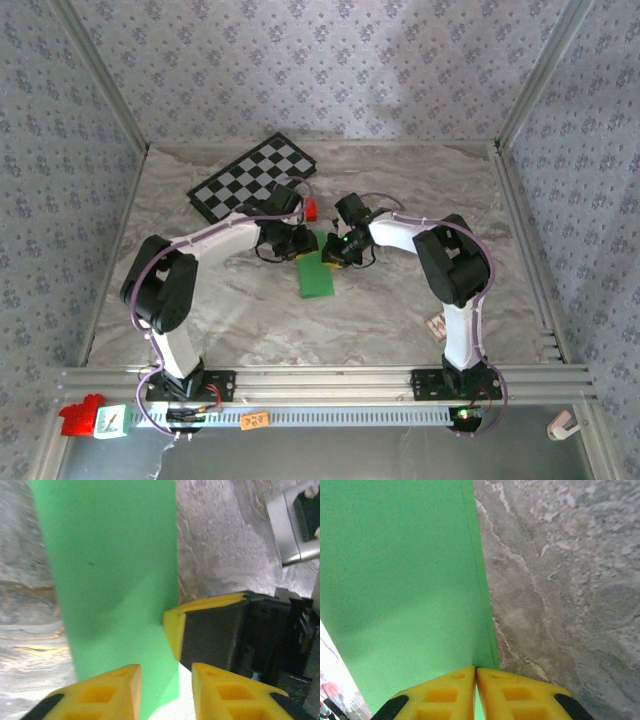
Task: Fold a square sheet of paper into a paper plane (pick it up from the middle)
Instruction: First fold the square sheet of paper in half at the center of the table.
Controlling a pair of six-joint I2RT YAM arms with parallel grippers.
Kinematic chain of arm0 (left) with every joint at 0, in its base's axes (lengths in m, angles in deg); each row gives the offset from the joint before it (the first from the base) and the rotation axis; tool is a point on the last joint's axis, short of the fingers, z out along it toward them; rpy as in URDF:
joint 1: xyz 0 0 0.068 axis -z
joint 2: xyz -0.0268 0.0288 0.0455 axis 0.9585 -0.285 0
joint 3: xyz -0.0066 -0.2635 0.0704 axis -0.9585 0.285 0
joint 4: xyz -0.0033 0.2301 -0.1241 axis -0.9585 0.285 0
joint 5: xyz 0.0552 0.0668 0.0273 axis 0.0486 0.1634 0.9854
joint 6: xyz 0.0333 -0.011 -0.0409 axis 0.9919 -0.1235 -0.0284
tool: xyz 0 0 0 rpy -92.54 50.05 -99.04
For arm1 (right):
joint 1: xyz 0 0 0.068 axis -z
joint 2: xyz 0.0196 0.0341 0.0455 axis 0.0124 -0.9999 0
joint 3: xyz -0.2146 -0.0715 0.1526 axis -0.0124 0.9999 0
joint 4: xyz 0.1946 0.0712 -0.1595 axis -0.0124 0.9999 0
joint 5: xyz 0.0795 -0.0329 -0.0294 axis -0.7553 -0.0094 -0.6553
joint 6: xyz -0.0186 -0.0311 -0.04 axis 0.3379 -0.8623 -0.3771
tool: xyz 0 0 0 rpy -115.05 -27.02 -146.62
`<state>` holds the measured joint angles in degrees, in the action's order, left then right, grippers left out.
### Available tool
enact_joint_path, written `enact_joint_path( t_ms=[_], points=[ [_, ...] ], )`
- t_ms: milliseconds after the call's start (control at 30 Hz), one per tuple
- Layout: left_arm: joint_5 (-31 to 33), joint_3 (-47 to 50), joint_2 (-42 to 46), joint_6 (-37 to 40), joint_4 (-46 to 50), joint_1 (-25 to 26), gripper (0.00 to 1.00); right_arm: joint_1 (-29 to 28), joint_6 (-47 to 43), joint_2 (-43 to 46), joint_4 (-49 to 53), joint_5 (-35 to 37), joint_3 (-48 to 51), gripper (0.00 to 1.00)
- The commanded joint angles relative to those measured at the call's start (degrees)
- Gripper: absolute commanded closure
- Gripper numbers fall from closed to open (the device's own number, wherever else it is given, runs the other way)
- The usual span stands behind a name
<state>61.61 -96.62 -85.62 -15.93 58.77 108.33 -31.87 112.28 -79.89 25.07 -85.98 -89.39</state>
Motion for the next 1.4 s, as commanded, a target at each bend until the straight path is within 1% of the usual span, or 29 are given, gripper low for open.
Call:
enact_joint_path(
  t_ms=[0,200,333,500,533,733,800,900,1000,1133,1267,1367],
  points=[
    [-6.1,1.4,-2.2,-0.2,-4.1,0.4,0.75,-0.8,-0.5,-6.9,10.2,10.9,1.8,0.84],
    [-6.8,1.3,-6.1,0.7,-3.7,0.3,0.81,-1.1,-0.3,-7.7,11.5,12.2,1.1,0.84],
    [-3.0,2.3,-7.5,0.8,-2.5,-0.1,0.82,-1.3,-0.3,-8.0,12.4,13.5,0.8,0.84],
    [-0.9,5.2,-7.8,0.6,-3.1,-1.5,0.83,-1.4,-0.8,-8.3,13.0,15.5,0.8,0.83],
    [-0.7,6.0,-7.8,0.7,-3.2,-1.8,0.83,-1.4,-0.9,-8.5,14.5,16.1,0.8,0.83],
    [-0.1,13.4,-6.1,-0.3,-6.7,-4.5,0.84,-1.3,-1.3,-9.3,16.4,18.8,0.8,0.83],
    [0.2,15.8,-4.3,-0.3,-7.1,-5.9,0.85,-1.2,-1.4,-9.3,16.8,19.7,0.8,0.83],
    [0.4,16.8,-1.3,1.0,-6.1,-7.4,0.85,-1.1,-1.4,-9.1,17.4,21.1,0.6,0.83],
    [-0.5,15.6,2.3,2.6,-5.7,-7.6,0.85,-1.2,-1.3,-8.9,18.0,22.2,0.2,0.83],
    [-4.9,13.7,5.5,2.7,-10.8,-6.6,0.85,-1.2,-1.4,-8.6,18.3,22.4,-0.3,0.83],
    [-8.0,11.7,3.4,2.2,-14.9,-5.3,0.84,-1.3,-1.3,-8.8,18.3,22.0,-0.6,0.83],
    [-9.8,9.7,-1.0,1.6,-16.4,-5.1,0.84,-1.3,-1.3,-9.1,18.2,21.5,-0.7,0.83]
  ],
)
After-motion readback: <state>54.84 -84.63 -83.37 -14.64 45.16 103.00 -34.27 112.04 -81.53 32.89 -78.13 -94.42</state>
